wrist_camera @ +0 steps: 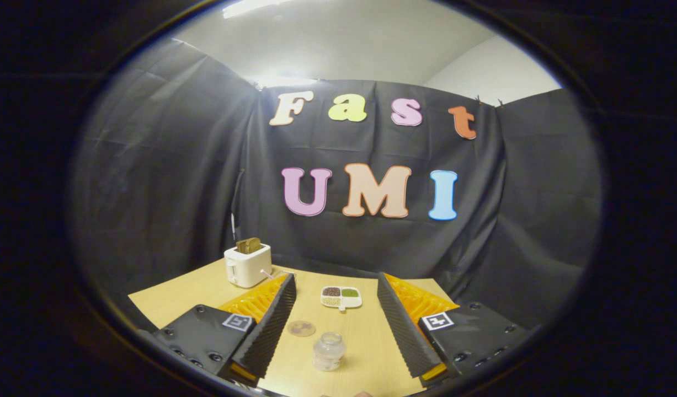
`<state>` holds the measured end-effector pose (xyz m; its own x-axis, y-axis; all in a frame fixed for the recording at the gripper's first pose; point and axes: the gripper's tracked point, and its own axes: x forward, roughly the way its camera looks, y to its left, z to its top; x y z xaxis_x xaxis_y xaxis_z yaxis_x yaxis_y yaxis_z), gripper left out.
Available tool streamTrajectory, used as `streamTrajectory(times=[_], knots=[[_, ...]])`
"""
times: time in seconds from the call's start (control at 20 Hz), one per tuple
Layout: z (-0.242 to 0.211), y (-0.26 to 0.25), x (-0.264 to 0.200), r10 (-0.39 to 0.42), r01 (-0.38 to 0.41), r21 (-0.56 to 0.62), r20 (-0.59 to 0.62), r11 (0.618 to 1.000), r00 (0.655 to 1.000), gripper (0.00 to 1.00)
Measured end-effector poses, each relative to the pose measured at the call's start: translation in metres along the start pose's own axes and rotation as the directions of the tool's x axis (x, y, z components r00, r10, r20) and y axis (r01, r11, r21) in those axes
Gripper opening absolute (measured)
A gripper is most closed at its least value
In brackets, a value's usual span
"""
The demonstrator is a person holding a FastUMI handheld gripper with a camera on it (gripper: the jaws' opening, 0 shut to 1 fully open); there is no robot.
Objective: Take the bottle from table, then pour the juice into the cup, finally place the bottle on the coaster
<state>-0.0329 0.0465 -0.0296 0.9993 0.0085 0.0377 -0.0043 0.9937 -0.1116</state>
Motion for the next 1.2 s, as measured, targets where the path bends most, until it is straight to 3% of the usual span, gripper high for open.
streamTrajectory(times=[0.5, 1.2], knots=[[-0.059, 0.026, -0.02, 0.032, -0.032, 0.002, -0.018, 0.999, 0.999, 0.97], [-0.169, 0.019, -0.008, 0.031, -0.017, 0.12, -0.112, 0.993, 0.993, 0.97]])
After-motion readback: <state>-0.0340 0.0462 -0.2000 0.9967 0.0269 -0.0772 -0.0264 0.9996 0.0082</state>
